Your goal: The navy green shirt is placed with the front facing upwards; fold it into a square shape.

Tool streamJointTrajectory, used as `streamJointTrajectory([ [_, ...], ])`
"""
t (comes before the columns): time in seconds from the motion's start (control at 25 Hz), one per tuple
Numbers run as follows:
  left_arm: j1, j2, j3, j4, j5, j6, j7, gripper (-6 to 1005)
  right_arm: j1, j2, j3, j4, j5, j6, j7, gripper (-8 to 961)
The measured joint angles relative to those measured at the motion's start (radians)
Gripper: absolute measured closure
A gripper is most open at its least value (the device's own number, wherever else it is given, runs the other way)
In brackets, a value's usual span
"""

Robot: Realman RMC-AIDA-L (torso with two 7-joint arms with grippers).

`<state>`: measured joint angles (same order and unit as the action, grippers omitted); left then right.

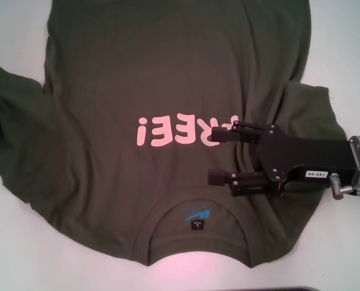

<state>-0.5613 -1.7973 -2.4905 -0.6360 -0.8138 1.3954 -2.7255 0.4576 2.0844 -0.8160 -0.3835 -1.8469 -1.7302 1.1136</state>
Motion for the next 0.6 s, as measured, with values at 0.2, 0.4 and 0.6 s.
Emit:
streamJointTrajectory([
  [0.2,0.003,-0.003,-0.001,-0.034,0.025,0.01,-0.023,983,-0.002,0.0,0.0,0.0,0.0,0.0,0.0,65],
  [0.4,0.002,-0.004,-0.03,-0.039,0.016,0.079,-0.005,982,-0.002,0.0,0.0,0.0,0.0,-0.001,0.0,65],
  [0.6,-0.007,-0.006,-0.12,-0.039,0.008,0.196,0.028,982,-0.002,0.0,0.0,0.0,0.0,0.001,0.0,65],
])
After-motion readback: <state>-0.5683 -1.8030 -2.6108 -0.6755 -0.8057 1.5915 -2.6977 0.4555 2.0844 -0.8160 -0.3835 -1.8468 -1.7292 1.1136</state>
